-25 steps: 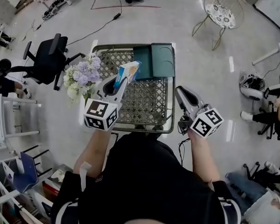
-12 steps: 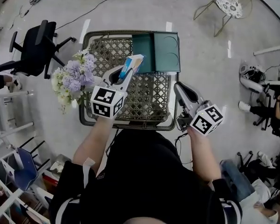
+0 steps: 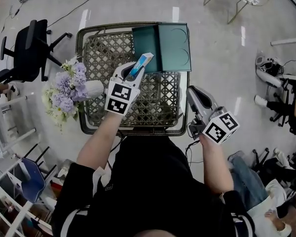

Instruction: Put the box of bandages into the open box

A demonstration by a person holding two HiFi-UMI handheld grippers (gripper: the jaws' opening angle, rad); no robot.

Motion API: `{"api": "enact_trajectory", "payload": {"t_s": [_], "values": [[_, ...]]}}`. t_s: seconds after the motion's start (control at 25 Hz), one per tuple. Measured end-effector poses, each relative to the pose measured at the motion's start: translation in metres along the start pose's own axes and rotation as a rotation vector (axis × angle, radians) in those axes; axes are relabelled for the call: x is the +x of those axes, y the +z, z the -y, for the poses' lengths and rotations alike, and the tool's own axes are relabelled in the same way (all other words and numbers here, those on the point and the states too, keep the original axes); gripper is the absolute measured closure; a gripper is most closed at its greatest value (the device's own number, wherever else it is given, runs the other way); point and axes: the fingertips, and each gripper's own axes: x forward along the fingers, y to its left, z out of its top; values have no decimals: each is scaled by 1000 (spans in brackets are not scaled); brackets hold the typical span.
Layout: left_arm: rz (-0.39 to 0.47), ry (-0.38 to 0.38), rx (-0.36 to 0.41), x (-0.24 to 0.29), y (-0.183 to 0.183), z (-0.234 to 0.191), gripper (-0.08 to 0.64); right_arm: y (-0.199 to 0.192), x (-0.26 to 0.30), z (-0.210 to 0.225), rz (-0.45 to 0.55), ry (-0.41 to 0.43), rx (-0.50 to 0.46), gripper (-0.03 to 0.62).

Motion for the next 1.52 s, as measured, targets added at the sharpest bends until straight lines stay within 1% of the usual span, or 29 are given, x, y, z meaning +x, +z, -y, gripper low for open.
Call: {"api": "enact_trajectory", "payload": {"t_s": [0.16, 0.28, 0.44, 0.68, 0.76, 0.92, 1.04, 1.28, 1.4, 1.52], "values": [[-61, -26, 68, 34, -21, 0, 472, -5, -2, 14, -3, -31, 20, 555], [-92, -43, 97, 54, -31, -1, 472, -7, -2, 23, -5, -47, 33, 555], [-113, -57, 156, 69, -39, -1, 471, -8, -3, 31, -9, -64, 41, 555], [-122, -93, 239, 72, -42, 8, 469, -10, -3, 31, -13, -65, 50, 555], [-132, -117, 249, 70, -45, 13, 468, -9, -3, 30, -13, -61, 49, 555], [-154, -152, 276, 60, -53, 29, 422, -6, -4, 25, -10, -53, 44, 555], [-155, -158, 275, 54, -56, 38, 420, -4, -7, 22, -7, -49, 39, 555], [-159, -146, 218, 56, -59, 39, 420, -8, -15, 18, -7, -51, 44, 555], [-171, -149, 223, 57, -62, 38, 420, -12, -20, 16, -8, -54, 49, 555], [-191, -163, 251, 58, -63, 41, 417, -16, -25, 15, -8, -57, 53, 555]]}}
